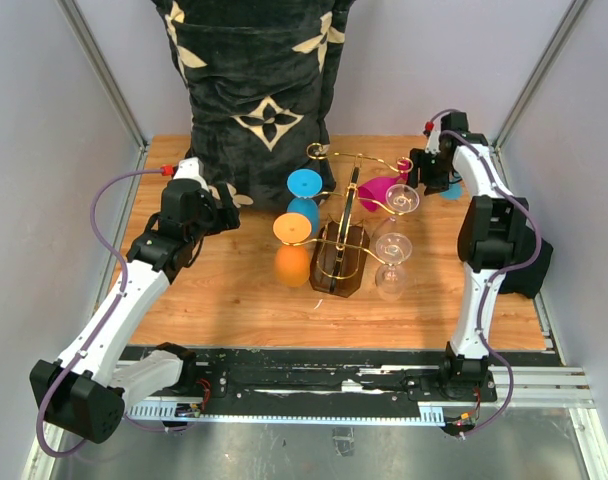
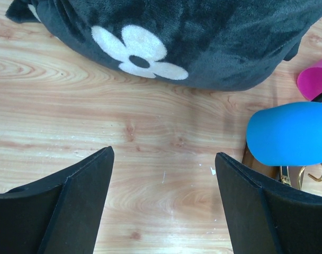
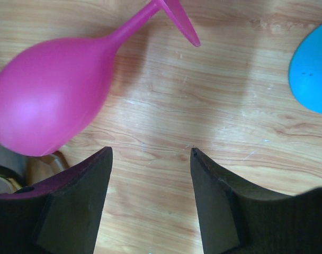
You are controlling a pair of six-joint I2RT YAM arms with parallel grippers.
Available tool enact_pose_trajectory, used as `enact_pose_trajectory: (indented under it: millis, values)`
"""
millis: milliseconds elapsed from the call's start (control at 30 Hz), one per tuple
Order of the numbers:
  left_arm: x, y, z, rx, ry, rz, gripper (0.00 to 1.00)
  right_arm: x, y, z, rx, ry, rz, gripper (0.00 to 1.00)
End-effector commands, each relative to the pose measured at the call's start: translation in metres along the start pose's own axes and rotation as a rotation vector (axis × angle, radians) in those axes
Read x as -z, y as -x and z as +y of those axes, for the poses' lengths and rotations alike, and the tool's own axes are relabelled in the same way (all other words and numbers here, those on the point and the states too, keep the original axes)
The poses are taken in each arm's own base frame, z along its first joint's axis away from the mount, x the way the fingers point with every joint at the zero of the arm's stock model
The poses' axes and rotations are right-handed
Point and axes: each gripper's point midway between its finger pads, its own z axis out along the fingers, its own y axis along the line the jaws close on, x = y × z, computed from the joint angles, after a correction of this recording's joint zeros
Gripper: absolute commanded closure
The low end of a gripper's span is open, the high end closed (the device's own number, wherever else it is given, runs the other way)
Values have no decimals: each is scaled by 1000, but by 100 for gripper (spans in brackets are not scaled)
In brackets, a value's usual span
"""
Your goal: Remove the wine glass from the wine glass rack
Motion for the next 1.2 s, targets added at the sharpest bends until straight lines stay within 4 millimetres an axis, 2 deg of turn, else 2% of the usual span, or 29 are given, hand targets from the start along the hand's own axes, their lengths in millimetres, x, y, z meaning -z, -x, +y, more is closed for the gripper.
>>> enact_pose_trajectory:
  millis: [0, 200, 367, 800, 1067, 1100, 1167]
  values:
    - [10, 16, -1, 17, 8, -40, 18, 28, 20, 25, -84, 119, -78, 38]
    - [11, 15, -2, 27, 10, -31, 18, 27, 39, 34, -105, 185, -117, 36]
    - [11, 17, -6, 53, -6, -31, 18, 11, 60, 40, -188, 263, -134, 36]
    - [13, 24, -6, 43, 4, -40, 18, -43, 56, 28, -363, 248, -70, 36]
    - [15, 31, -8, 41, -3, -50, 18, -74, 72, 25, -474, 253, -82, 37]
    - [15, 32, -9, 39, -4, -52, 18, -77, 74, 25, -484, 257, -82, 38]
    - [15, 33, -9, 36, -1, -54, 18, -82, 75, 26, -482, 255, -84, 49]
